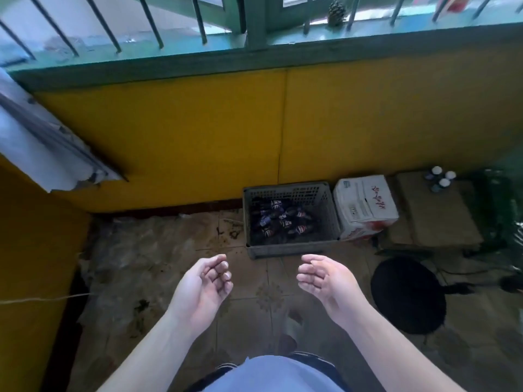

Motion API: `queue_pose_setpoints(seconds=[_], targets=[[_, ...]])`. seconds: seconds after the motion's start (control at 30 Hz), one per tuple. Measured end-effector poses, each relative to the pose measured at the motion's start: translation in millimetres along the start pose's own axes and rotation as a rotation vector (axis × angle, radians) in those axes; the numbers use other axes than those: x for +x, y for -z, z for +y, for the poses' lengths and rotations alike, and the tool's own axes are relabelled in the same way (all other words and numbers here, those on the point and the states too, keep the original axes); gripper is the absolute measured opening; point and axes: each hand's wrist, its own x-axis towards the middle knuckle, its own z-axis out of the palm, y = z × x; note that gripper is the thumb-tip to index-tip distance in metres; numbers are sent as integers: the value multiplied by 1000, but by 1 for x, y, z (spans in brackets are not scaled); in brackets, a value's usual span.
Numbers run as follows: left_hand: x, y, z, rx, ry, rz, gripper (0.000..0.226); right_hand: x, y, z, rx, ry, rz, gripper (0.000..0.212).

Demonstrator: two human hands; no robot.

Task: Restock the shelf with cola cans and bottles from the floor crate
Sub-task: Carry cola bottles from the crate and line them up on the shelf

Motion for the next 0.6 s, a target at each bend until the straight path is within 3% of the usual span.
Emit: queue_pose_setpoints(seconds=[0.23, 0.47, 0.6], targets=[[46, -75, 24, -40, 66, -81, 20, 49, 1, -82, 49, 13, -3, 25], [128, -84, 54, 46, 168, -3, 20, 92, -4, -87, 74, -61, 108, 23], [195, -89, 74, 212, 291, 4, 22, 115, -19, -90, 167, -79, 249, 22]])
